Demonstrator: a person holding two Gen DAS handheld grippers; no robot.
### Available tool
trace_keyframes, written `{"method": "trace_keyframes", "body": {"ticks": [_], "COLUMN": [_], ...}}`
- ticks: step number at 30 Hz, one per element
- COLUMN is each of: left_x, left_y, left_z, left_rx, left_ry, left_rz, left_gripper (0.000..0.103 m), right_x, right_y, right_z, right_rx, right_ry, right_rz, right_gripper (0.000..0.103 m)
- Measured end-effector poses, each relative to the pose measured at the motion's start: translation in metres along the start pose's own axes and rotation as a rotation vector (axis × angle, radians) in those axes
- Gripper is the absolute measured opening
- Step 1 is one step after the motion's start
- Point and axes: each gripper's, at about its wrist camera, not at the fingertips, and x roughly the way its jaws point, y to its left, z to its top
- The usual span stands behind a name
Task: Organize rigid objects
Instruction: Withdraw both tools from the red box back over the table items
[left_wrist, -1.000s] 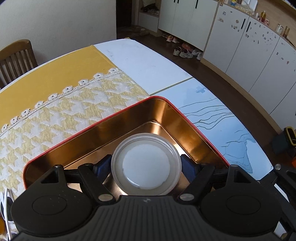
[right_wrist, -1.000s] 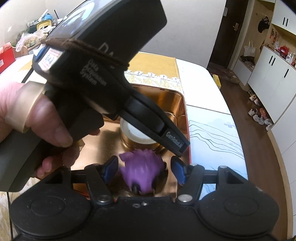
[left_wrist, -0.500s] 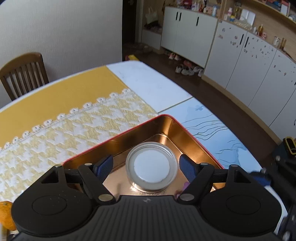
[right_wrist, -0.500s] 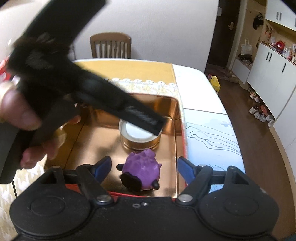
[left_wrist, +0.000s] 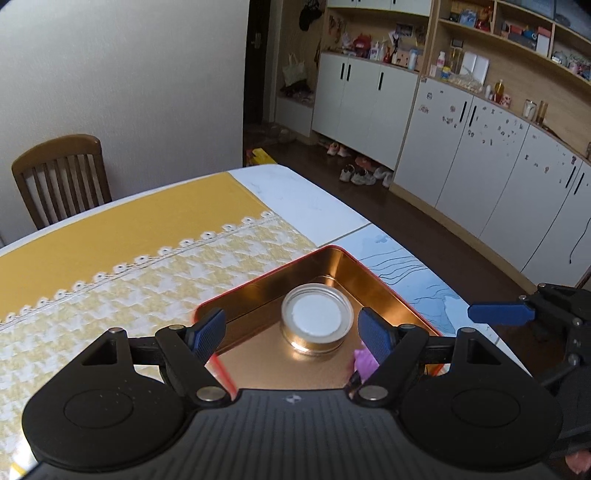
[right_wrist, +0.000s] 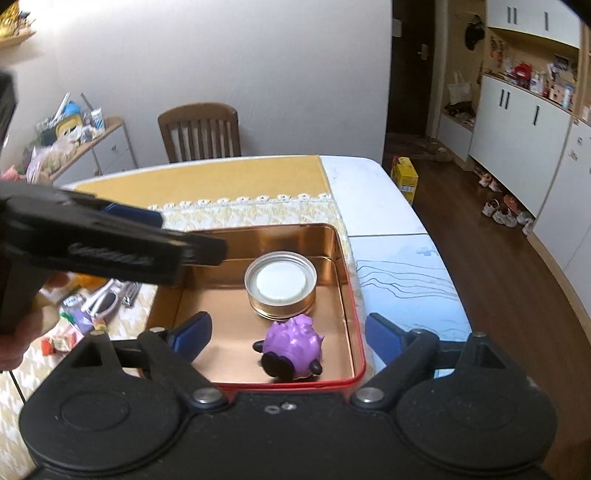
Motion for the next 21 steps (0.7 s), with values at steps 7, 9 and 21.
{"method": "trace_keyframes", "body": {"ticks": [7, 9, 21], "left_x": [-0.038, -0.048, -0.112], "left_y": [0.021, 0.028, 0.082], "left_z": [-0.016, -0.022, -0.068], "left_rx": [0.005, -0.001, -0.017], "left_ry": [-0.052, -0.068, -0.181], "left_rz": [-0.007, -0.007, 0.067], "left_gripper": [0.082, 0.083, 0.094], "right_x": [-0.021, -0.025, -0.042], "right_y": [0.018, 0.025, 0.090], "right_z": [0.003, 0.004, -0.005], "right_rx": [0.043, 0.041, -0.005], "right_ry": [-0.058, -0.076, -0.138], "right_rz": [0.000, -0.003, 0.029], "right_gripper": [0.102, 0.103, 0.103]}}
